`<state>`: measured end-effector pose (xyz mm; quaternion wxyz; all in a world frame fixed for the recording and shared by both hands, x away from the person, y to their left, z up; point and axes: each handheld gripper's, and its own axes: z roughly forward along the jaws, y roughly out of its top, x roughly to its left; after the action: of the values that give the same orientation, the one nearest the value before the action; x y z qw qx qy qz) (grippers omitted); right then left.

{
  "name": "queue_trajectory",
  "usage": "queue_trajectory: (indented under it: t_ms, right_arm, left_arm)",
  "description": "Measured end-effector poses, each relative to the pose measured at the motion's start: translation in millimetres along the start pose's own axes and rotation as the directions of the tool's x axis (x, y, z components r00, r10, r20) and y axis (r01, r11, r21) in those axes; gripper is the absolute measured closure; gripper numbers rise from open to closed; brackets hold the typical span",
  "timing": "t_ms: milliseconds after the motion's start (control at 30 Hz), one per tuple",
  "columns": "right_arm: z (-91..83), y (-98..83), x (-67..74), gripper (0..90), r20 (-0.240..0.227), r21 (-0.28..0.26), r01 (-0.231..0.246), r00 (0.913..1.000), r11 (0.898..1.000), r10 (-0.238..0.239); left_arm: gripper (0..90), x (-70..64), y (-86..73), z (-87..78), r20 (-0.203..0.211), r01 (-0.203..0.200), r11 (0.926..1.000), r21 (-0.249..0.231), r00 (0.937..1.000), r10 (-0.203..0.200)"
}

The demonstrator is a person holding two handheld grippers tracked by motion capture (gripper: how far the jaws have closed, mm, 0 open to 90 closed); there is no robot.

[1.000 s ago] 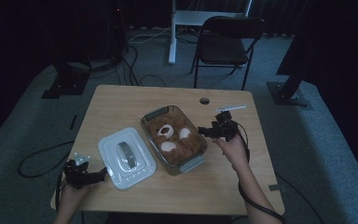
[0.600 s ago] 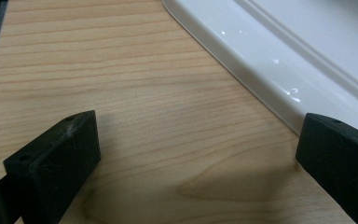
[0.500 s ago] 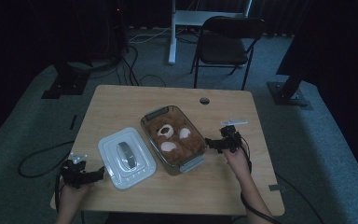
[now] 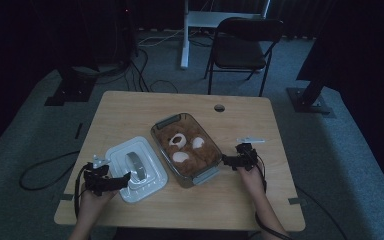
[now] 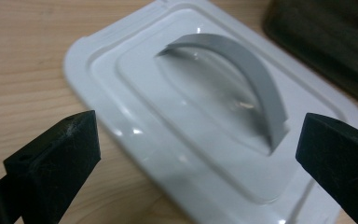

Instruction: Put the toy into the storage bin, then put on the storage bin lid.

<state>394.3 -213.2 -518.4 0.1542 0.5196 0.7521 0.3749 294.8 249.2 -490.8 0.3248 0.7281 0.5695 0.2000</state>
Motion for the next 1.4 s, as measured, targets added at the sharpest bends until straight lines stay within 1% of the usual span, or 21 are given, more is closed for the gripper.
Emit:
queue_trajectory:
  t_ms: [33, 133, 200, 300, 433, 467, 533, 633, 733, 800, 867, 1000, 1133, 1200, 1233, 1300, 1333, 1367, 1400]
  right_arm:
    - [0.5, -0.2, 0.0, 12.2, -0.006, -0.001, 0.001, 1.0000, 1.000, -0.001]
    - [1.6, -0.5, 1.5, 12.2, 0.004, -0.005, 0.013, 0.9999, 1.000, -0.013]
    - [2.7, -1.0, 2.5, 12.2, -0.001, -0.002, 0.011, 0.9999, 1.000, -0.011]
    - [4.5, -1.4, 4.1, 12.2, 0.011, 0.003, 0.023, 0.9997, 1.000, -0.023]
    - [4.3, -0.9, 4.7, 12.2, 0.005, -0.005, 0.017, 0.9998, 1.000, -0.017]
    - [3.9, -0.5, 4.7, 12.2, 0.004, -0.007, 0.016, 0.9999, 1.000, -0.016]
    - [3.2, 0.3, 4.8, 12.2, 0.004, -0.017, 0.017, 0.9999, 1.000, -0.017]
    - [2.8, 1.1, 5.4, 12.2, 0.007, -0.015, 0.016, 0.9998, 1.000, -0.016]
    - [3.0, 2.4, 5.8, 12.2, 0.005, -0.022, 0.022, 0.9998, 1.000, -0.021]
    - [3.4, 2.6, 4.8, 12.2, -0.008, -0.035, 0.009, 0.9999, 0.999, -0.009]
    - [5.2, 2.6, 4.9, 12.2, 0.001, -0.033, 0.008, 1.0000, 0.999, -0.008]
    - [8.6, 2.2, 6.8, 12.2, 0.003, -0.024, 0.008, 1.0000, 1.000, -0.008]
    - [10.1, 3.0, 9.8, 12.2, -0.001, -0.022, 0.012, 0.9999, 1.000, -0.012]
    - [10.9, 3.3, 10.6, 12.2, 0.000, -0.022, 0.012, 0.9999, 1.000, -0.012]
    - [11.2, 3.4, 11.1, 12.2, 0.003, -0.021, 0.014, 0.9999, 1.000, -0.014]
    - [11.4, 3.3, 11.9, 12.2, 0.002, -0.019, 0.017, 0.9999, 1.000, -0.017]
    - [11.3, 3.2, 12.1, 12.2, 0.002, -0.019, 0.018, 0.9998, 1.000, -0.018]
    - [11.2, 3.2, 12.1, 12.2, 0.002, -0.020, 0.017, 0.9999, 1.000, -0.017]
    - [11.2, 3.2, 11.9, 12.2, -0.001, -0.022, 0.013, 0.9999, 1.000, -0.013]
  left_arm:
    - [0.3, -2.5, 1.3, 1.7, -0.003, -0.005, 1.0000, 0.003, 1.0000, 0.005]
    - [0.3, -9.2, 4.1, 7.6, -0.005, -0.011, 0.9999, 0.009, 0.9999, 0.011]
    - [0.3, -13.3, 5.3, 12.3, -0.001, -0.021, 0.9995, 0.024, 0.9998, 0.021]
    - [0.3, -19.2, 7.2, 20.7, -0.002, -0.027, 0.9990, 0.037, 0.9996, 0.027]
    - [0.3, -25.0, 9.2, 29.4, 0.000, -0.029, 0.9985, 0.046, 0.9996, 0.029]
    - [0.3, -26.2, 9.3, 31.5, -0.007, -0.028, 0.9986, 0.046, 0.9996, 0.029]
    - [0.3, -28.0, 9.5, 34.8, -0.007, -0.038, 0.9977, 0.056, 0.9992, 0.039]
    - [0.3, -28.6, 9.4, 37.8, -0.013, -0.041, 0.9971, 0.064, 0.9990, 0.042]
    - [0.3, -27.8, 9.4, 43.1, -0.016, -0.030, 0.9972, 0.068, 0.9994, 0.032]
    - [0.3, -27.9, 9.7, 45.2, -0.022, -0.032, 0.9970, 0.070, 0.9992, 0.034]
    - [0.3, -28.7, 10.1, 47.4, -0.026, -0.031, 0.9969, 0.072, 0.9991, 0.033]
    - [0.3, -30.8, 11.1, 53.0, -0.015, -0.025, 0.9967, 0.078, 0.9995, 0.026]
    - [0.3, -31.6, 13.0, 60.1, -0.029, -0.023, 0.9956, 0.091, 0.9993, 0.026]
    - [0.4, -31.6, 14.1, 64.3, -0.037, -0.026, 0.9940, 0.107, 0.9989, 0.030]
    - [0.4, -31.5, 14.6, 66.3, -0.042, -0.027, 0.9940, 0.106, 0.9986, 0.032]
    - [4.3, -30.6, 15.4, 68.4, -0.053, -0.023, 0.9949, 0.098, 0.9982, 0.028]
    - [4.3, -29.8, 16.2, 69.2, -0.058, -0.021, 0.9949, 0.098, 0.9980, 0.027]
    - [4.4, -29.2, 16.9, 70.0, -0.057, -0.012, 0.9959, 0.090, 0.9982, 0.018]
    - [6.8, -28.0, 17.3, 69.7, -0.060, -0.016, 0.9966, 0.081, 0.9979, 0.021]
